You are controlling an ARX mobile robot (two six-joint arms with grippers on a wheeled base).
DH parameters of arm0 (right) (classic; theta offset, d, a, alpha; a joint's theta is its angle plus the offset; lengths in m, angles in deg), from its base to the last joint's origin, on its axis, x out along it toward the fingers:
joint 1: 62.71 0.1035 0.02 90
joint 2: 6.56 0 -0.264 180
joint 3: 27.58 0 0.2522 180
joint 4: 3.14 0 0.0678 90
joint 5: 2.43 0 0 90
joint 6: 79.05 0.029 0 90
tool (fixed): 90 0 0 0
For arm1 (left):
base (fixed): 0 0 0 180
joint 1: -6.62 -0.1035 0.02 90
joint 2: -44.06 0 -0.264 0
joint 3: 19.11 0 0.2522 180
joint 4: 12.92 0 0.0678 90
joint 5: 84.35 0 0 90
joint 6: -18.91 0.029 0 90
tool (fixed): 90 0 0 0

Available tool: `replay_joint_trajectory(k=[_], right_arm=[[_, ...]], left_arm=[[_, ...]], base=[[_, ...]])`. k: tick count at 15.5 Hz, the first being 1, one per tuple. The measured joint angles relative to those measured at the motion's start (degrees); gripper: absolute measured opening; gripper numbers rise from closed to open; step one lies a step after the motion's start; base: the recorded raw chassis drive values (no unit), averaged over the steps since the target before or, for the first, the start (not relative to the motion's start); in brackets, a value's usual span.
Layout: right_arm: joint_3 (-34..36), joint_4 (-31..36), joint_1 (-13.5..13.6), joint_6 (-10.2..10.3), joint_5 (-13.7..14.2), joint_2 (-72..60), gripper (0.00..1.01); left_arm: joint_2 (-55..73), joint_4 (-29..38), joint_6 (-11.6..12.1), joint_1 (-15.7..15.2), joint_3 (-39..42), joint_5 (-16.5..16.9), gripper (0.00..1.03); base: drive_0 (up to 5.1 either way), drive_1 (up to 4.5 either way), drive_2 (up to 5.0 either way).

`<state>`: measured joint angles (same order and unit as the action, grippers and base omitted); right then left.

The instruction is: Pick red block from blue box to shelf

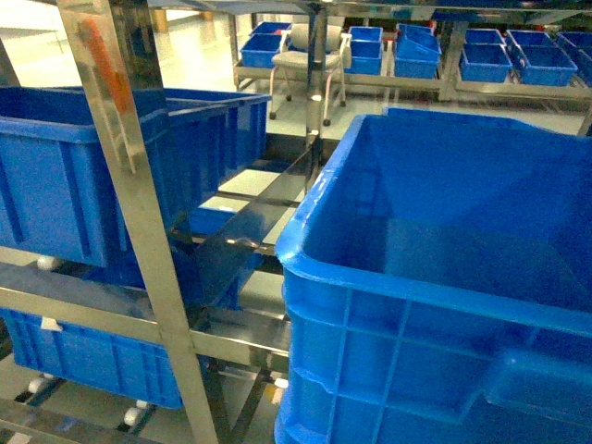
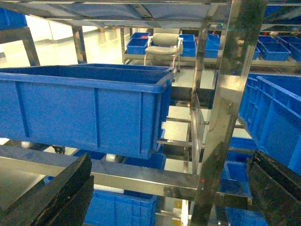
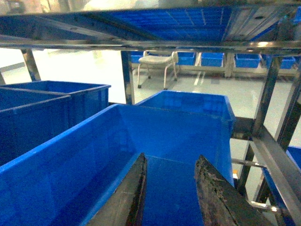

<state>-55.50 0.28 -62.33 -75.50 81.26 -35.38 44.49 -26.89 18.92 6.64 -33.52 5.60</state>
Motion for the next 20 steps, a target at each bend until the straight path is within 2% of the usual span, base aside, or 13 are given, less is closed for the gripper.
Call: replay_joint_trajectory(k=[2,6,11,14,15,16,17,20], right_arm=[[-1.53,0.59,2.45,1.01,0.28,-3.3,0.26],[-6.86,7.28,6.03,2.03,1.49,-17.42,0.26],[-10.03,11.69,6.12,4.13,1.05,-31.36,0.26],[-10.56,13.38,6.58,4.02,1.44,-32.54,0.26],[-10.4,15.67,7.17,2.82,2.32,-32.63,0.29],[-10.34,17.05,7.17,2.38,2.71,-32.61,0.42],[-10.03,17.79,7.19,1.99,3.13,-32.61,0.48],[-9.6,18.03,7.13,1.73,3.3,-32.61,0.76]], left_arm=[[0.0,0.0,0.0,0.0,0.0,0.0,0.98],[0.0,0.0,-0.02,0.0,0.0,0.0,0.98],[0.0,0.0,0.0,0.0,0.0,0.0,0.98],[0.0,0.0,-0.02,0.0,0.0,0.0,0.98],[0.0,0.0,0.0,0.0,0.0,0.0,0.98],[0.0,-0.02,0.0,0.0,0.0,0.02,0.98],[0.0,0.0,0.0,0.0,0.0,0.0,0.98],[0.0,0.0,-0.02,0.0,0.0,0.02,0.98]], base=[[0.0,0.0,0.0],[0.0,0.0,0.0],[0.0,0.0,0.0],[0.0,0.0,0.0],[0.0,0.0,0.0],[0.0,0.0,0.0],[0.0,0.0,0.0],[0.0,0.0,0.0]])
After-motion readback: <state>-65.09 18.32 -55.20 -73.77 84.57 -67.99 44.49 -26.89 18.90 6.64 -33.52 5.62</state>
